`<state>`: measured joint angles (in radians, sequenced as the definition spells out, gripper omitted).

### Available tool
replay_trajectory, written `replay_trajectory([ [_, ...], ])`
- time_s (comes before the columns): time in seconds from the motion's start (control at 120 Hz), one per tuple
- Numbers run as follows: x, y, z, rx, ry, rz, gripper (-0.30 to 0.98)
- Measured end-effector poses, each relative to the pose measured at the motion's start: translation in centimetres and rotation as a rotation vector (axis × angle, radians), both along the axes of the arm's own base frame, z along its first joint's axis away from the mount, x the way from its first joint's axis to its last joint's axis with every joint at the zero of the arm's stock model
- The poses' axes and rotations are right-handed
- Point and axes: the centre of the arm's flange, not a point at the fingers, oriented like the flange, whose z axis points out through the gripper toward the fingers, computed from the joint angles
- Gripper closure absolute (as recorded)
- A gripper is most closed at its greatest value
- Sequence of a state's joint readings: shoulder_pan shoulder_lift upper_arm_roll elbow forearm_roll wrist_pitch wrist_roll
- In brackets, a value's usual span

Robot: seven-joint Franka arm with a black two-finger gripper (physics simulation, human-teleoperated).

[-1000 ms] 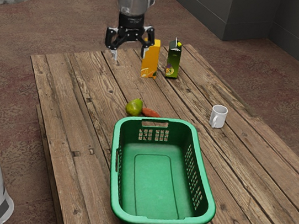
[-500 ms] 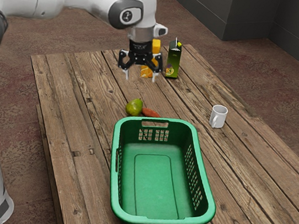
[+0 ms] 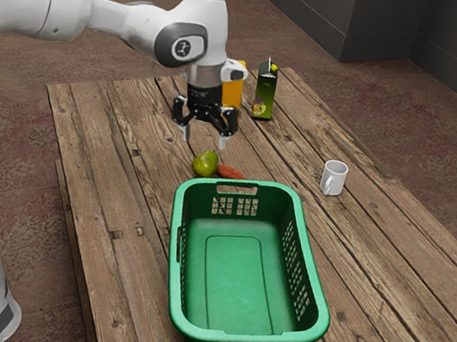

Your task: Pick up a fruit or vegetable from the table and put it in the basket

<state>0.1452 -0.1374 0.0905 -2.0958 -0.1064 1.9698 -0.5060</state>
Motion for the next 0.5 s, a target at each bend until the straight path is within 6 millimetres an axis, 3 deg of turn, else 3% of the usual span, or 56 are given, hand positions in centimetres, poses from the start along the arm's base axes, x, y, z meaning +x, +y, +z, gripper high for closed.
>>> replay_trajectory([
  [0.217,-0.4,-0.5,-0.1,-0.010,-0.028,-0.058,0.00],
  [0.5,0.5,-0.3,-3.2,-0.042,0.008,-0.094,0.00],
])
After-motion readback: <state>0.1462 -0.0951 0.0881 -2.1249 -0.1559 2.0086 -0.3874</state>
